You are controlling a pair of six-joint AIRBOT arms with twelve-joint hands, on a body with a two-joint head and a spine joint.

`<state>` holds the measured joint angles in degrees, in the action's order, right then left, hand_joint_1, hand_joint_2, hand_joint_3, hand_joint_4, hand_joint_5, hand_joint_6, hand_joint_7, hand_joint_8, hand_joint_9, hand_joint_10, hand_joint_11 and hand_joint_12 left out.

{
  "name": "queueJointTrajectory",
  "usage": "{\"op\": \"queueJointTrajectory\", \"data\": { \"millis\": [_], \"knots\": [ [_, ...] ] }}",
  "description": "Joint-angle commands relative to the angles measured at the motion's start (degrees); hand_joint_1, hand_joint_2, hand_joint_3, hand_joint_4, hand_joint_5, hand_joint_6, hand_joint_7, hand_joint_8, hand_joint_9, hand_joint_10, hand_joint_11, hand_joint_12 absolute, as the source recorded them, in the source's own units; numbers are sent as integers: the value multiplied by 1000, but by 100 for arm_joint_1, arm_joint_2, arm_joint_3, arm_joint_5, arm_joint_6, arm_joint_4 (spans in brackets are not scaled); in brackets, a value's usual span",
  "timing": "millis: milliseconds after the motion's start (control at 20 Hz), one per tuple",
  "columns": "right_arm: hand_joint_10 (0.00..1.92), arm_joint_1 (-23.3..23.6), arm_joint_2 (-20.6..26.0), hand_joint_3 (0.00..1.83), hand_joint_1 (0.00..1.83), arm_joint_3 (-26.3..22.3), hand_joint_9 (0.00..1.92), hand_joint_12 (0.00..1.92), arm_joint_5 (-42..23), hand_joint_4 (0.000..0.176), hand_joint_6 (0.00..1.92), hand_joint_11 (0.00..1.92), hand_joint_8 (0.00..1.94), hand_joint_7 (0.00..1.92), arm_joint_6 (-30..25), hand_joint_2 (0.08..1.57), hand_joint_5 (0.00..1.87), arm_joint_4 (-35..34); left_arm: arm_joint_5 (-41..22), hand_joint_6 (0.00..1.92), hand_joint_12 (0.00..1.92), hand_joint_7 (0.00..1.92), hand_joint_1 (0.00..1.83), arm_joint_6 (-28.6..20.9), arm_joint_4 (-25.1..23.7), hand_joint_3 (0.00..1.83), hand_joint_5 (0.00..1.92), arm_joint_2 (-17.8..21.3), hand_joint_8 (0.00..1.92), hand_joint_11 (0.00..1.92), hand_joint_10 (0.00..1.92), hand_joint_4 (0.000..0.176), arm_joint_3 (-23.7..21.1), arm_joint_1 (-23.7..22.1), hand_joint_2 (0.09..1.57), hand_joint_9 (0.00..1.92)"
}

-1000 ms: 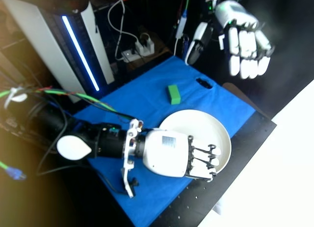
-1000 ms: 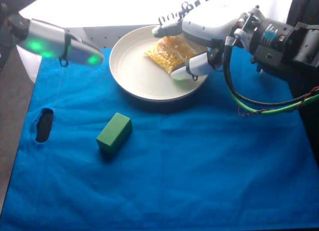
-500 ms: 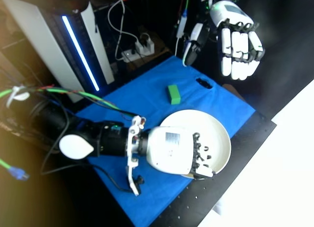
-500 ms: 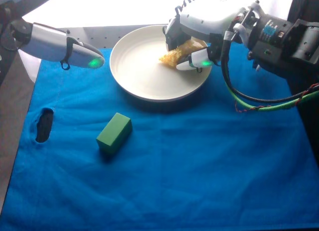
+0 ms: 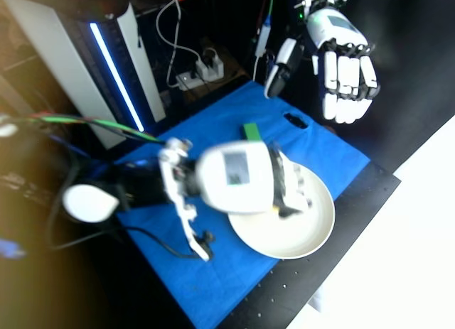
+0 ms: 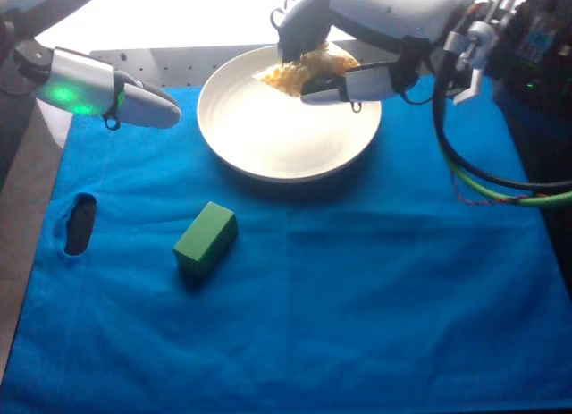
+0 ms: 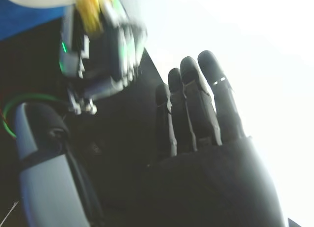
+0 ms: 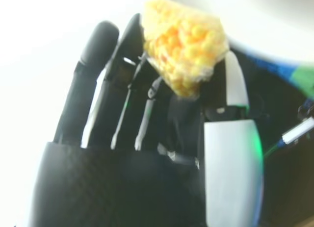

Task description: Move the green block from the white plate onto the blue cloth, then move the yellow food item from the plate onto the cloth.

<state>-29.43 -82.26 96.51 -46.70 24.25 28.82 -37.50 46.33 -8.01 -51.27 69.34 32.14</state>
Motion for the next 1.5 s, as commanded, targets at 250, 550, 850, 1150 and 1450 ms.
{"op": "queueJointTrajectory", "data": {
  "millis": [250, 550, 850, 1150, 1450],
  "knots": [
    [437, -102, 433, 0, 1257, -767, 1175, 1283, -1162, 0, 709, 777, 959, 1099, 15, 1078, 1055, 76, -702, 1, 848, 448, 984, -12, 170, 0, 414, -4, 0, 186, 0, 6, 30, 58, 830, 485],
    [672, -574, 855, 0, 1276, -1444, 1139, 1301, -1216, 0, 741, 851, 855, 1166, 15, 1066, 1027, 592, -738, 0, 1008, 459, 877, -13, 252, 0, 422, -47, 0, 158, 5, 12, 29, 232, 820, 519],
    [968, -949, 973, 0, 1267, -1715, 1087, 1547, -1213, 0, 834, 829, 994, 1105, 15, 1101, 939, 801, -752, 2, 941, 452, 818, -16, 267, 0, 387, -72, 3, 127, 4, 57, 24, 291, 800, 487],
    [469, -1088, 968, 0, 884, -1734, 722, 1192, -1188, 0, 134, 385, 267, 838, 15, 977, 791, 803, -749, 0, 847, 436, 811, -15, 265, 0, 322, -121, 3, 117, 1, 72, 22, 334, 793, 466],
    [82, -1090, 1088, 0, 541, -1805, 370, 1164, -1172, 50, 0, 8, 0, 324, 15, 800, 126, 664, -783, 0, 929, 438, 816, -73, 267, 1, 315, -121, 0, 55, 0, 62, 11, 387, 778, 464]
  ]
}}
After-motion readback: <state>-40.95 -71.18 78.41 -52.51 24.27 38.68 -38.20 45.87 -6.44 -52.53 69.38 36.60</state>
